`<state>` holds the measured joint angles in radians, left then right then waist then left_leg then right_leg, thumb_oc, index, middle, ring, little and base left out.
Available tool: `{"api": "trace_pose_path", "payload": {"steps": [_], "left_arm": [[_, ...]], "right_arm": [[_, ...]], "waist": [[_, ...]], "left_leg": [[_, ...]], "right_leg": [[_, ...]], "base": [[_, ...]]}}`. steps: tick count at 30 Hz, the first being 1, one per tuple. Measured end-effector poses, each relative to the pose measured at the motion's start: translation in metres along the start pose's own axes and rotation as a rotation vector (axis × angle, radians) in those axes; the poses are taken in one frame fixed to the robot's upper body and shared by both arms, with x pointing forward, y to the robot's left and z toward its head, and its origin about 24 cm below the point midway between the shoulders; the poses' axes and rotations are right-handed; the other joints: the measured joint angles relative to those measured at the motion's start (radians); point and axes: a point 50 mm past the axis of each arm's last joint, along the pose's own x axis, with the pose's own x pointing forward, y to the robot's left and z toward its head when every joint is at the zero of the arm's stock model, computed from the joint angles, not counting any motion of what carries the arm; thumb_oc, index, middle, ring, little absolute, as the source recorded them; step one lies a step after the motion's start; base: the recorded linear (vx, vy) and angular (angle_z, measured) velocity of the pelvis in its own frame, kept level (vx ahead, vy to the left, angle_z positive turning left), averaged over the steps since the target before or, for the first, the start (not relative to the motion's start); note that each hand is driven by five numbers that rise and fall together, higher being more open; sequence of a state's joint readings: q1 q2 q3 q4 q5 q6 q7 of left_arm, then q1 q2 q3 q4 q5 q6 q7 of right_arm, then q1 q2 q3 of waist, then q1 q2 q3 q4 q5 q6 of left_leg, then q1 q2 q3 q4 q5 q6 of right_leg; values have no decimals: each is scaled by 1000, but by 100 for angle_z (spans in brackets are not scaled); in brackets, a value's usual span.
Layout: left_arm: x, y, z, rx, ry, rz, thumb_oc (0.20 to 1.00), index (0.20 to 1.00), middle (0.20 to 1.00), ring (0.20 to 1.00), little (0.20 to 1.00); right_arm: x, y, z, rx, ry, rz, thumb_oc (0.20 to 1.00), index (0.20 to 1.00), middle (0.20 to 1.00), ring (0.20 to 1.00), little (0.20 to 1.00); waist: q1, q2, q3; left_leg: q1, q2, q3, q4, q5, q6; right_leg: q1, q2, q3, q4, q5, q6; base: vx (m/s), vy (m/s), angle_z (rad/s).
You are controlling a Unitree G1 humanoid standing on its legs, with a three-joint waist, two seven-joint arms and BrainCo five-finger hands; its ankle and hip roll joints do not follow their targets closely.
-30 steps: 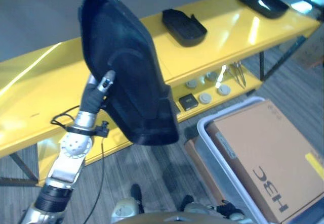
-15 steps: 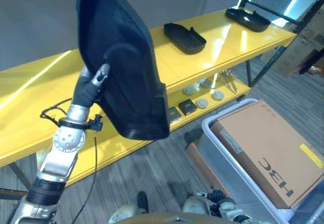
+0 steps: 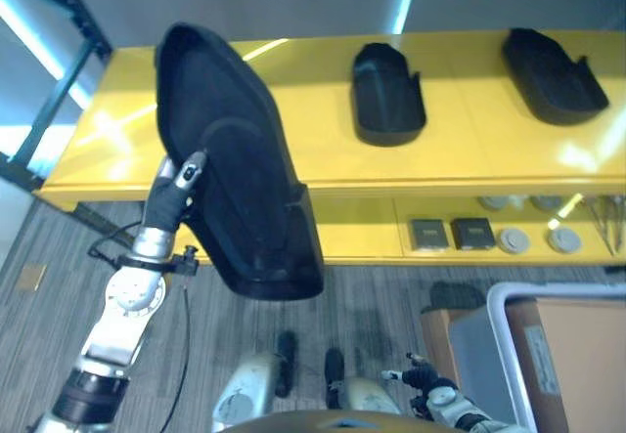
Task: Move parts from the plastic box to the shelf.
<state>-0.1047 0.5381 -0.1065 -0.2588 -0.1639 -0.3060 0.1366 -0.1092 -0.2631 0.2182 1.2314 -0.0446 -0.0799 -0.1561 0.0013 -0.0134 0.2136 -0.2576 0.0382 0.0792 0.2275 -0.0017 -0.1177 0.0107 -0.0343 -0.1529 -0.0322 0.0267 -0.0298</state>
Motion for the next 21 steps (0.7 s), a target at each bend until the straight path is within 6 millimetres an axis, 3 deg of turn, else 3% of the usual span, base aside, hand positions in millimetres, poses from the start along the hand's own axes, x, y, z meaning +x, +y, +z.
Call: {"api": "trace_pose_path", "payload": {"steps": [2, 3, 5, 7, 8, 9, 10, 12, 14, 15, 16, 18, 20, 21], "left_arm": [[3, 4, 3, 6, -25, 24, 200, 200, 200, 200, 200], [6, 5, 5, 6, -34, 35, 200, 200, 200, 200, 200], [12, 2, 0, -9, -32, 54, 200, 200, 200, 200, 200], [11, 1, -6, -9, -6, 68, 200, 200, 200, 200, 200], [11, 0, -6, -9, -1, 64, 200, 200, 200, 200, 200], [11, 1, -6, 5, -3, 59, 200, 200, 200, 200, 200], [15, 5, -2, 61, -22, 32, 200, 200, 200, 200, 200], [17, 13, 4, 110, -44, 19, 200, 200, 200, 200, 200], [17, 19, 8, 132, -59, 35, 200, 200, 200, 200, 200], [17, 28, 10, 177, -66, 60, 200, 200, 200, 200, 200], [18, 32, 10, 192, -65, 73, 200, 200, 200, 200, 200], [17, 38, 7, 215, -50, 93, 200, 200, 200, 200, 200], [17, 41, 4, 235, -33, 100, 200, 200, 200, 200, 200], [16, 41, 2, 243, -22, 101, 200, 200, 200, 200, 200]], "right_arm": [[2, -6, 5, 63, -8, -29, 1000, 1000, 1000, 1000, 1000], [2, -8, 8, 76, -18, -37, 1000, 1000, 1000, 1000, 1000], [3, -17, 9, 70, -23, -74, 1000, 1000, 1000, 1000, 1000], [2, -21, 8, 73, -27, -86, 1000, 1000, 1000, 1000, 1000], [2, -23, 4, 70, -19, -91, 1000, 1000, 1000, 1000, 1000], [2, -24, 4, 69, -17, -96, 1000, 1000, 1000, 1000, 1000], [1, -21, -5, 59, 15, -92, 1000, 1000, 1000, 1000, 1000], [0, -14, -4, 62, 26, -77, 1000, 1000, 1000, 1000, 1000], [-2, 1, -3, 73, 18, -42, 1000, 1000, 1000, 1000, 1000], [-1, 7, 7, 48, -15, -24, 1000, 1000, 1000, 1000, 1000], [-1, 9, 8, 30, -22, -19, 1000, 1000, 1000, 1000, 1000], [-1, 15, 16, 8, -55, 1, 1000, 1000, 1000, 1000, 1000], [-5, 25, 5, 13, -32, 23, 1000, 1000, 1000, 1000, 1000], [-8, 29, -6, 20, -6, 34, 1000, 1000, 1000, 1000, 1000]], "waist": [[3, 8, -4], [0, 13, -7], [-10, 36, -14], [-23, 68, -24], [-29, 86, -28], [-21, 81, -28], [-30, 63, -33], [-33, 69, -35], [-22, 68, -37], [-10, 63, -39], [-18, 62, -40], [-32, 51, -44], [-41, 18, -61], [-65, -5, -74]], "left_leg": [[67, 100, -85, -163, 10, -15], [87, 119, -120, -210, 15, -22], [132, 129, -241, -294, 42, -8], [147, 130, -182, -279, 61, 17], [171, 126, -164, -291, 85, 11], [188, 114, -152, -312, 121, -9], [200, 25, -121, -315, 112, 31], [209, -18, -70, -309, 117, 76], [217, -42, -39, -309, 106, 101], [214, -46, -23, -309, 95, 107], [207, -41, -23, -309, 95, 108], [196, -36, -26, -308, 96, 106], [184, -56, -34, -309, 93, 105], [176, -80, -69, -309, 96, 107]], "right_leg": [[22, 13, 11, -33, 7, 33], [20, 16, 12, -36, 18, 27], [23, 5, 57, -45, 28, 53], [27, -1, 62, -39, 19, 80], [37, -3, 67, -46, 20, 95], [39, -23, 85, -47, 21, 109], [28, -110, 83, -26, 24, 121], [-21, -169, 84, 52, 21, 126], [-56, -197, 81, 88, 31, 137], [-91, -184, 85, 98, 15, 172], [-106, -158, 99, 92, 4, 184], [-128, -85, 203, 52, -7, 185], [-152, -53, 248, 29, 3, 171], [-148, -47, 282, 5, 52, 141]], "base": [[152, 193, 3], [230, 435, -15], [203, 416, -27], [183, 377, -34], [175, 419, -29], [151, 446, -35], [105, 340, -40], [59, 187, -41], [80, 131, -55], [79, 73, -53], [85, 56, -37], [69, 17, 7], [55, -46, 40], [28, -84, 68]]}}
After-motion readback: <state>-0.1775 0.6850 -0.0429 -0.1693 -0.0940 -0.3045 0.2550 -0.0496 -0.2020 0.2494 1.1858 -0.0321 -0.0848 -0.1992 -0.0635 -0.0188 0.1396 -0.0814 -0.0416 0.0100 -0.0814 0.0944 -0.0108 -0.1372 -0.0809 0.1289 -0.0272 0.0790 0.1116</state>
